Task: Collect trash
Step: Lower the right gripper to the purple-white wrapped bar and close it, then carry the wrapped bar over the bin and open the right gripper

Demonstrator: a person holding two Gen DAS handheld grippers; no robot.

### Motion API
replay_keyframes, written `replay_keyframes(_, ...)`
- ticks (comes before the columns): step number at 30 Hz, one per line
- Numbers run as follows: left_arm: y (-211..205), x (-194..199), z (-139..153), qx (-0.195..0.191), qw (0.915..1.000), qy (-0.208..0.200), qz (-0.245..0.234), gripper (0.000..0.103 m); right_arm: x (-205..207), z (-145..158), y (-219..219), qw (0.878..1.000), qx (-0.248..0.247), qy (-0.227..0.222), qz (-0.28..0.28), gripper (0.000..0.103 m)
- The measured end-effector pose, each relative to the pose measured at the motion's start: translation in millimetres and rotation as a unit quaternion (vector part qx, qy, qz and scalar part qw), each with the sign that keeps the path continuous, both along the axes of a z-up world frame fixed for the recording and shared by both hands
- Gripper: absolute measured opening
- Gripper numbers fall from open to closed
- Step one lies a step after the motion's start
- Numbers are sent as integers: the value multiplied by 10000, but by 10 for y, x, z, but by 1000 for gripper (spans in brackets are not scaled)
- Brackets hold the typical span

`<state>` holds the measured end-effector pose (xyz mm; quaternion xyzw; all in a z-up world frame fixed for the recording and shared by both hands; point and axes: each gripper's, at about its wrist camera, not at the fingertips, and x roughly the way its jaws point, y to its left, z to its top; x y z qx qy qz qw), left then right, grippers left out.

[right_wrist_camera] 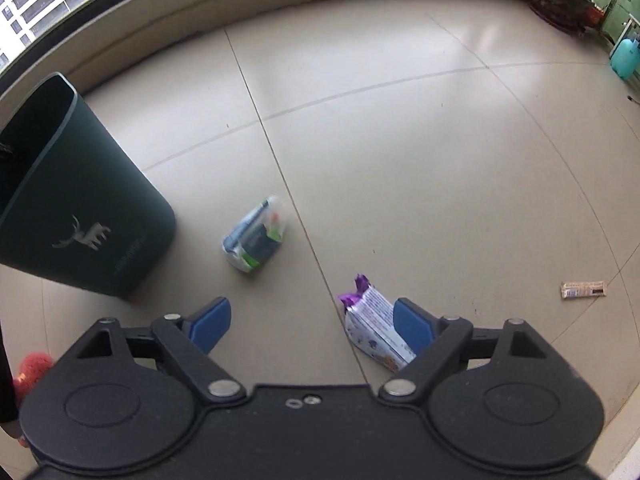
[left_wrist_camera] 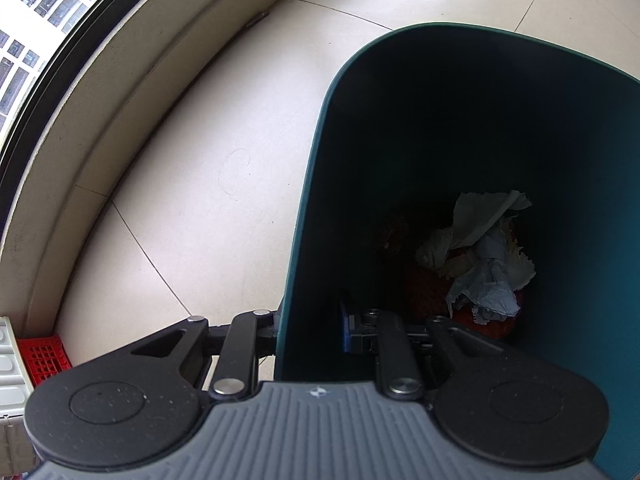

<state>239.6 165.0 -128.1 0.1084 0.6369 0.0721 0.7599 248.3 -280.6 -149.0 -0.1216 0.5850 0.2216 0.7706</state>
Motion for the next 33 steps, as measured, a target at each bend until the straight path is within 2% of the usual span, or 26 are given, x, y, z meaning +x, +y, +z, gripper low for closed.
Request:
replay_keyframes(3,-16,13,-17,71,9999,12,100,21,-8,-541,-121,9990,-280,266,222,88)
replay_keyframes(9,-81,44,-60,312,9987,43,412,25,214,-1311,-343,9939,-660,628,621,88)
replay_keyframes(14,-163,71,-67,406,9977,19,533,26,337,-1815,-402,9860,-939,769,1147,88)
replay_keyframes(19,-130,75,-60,429,9974,15,579,26,384,-2177,-357,9785,-1141,911,1460,87)
replay_keyframes(21,-104,63,-58,446,9974,21,560,26,363,-2280,-344,9777,-1126,991,1471,84)
replay_keyframes(24,-86,43,-80,452,9974,33,559,26,261,-2350,-303,9772,-1176,909,1519,69)
replay_keyframes(25,-87,46,-94,452,9975,34,548,26,219,-2344,-285,9771,-1180,833,1566,60)
replay_keyframes(30,-91,35,-148,438,9979,63,483,26,37,-2200,-186,9808,-1065,663,1492,50)
replay_keyframes(33,-96,9,-149,413,9982,79,438,26,-19,-1963,-120,9908,-687,551,1031,50)
